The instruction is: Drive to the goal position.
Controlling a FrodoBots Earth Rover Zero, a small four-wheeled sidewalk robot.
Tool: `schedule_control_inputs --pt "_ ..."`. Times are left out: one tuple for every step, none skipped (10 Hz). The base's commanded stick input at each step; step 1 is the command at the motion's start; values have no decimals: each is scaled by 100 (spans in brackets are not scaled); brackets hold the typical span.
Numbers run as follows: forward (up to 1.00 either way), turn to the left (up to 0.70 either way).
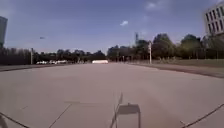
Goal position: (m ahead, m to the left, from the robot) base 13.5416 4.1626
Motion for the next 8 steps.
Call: schedule_control_inputs --pt "100 1" --pt "100 1" --pt "100 1" --pt "100 1" --pt "100 1" --pt "100 1" --pt "100 1" --pt "100 1"
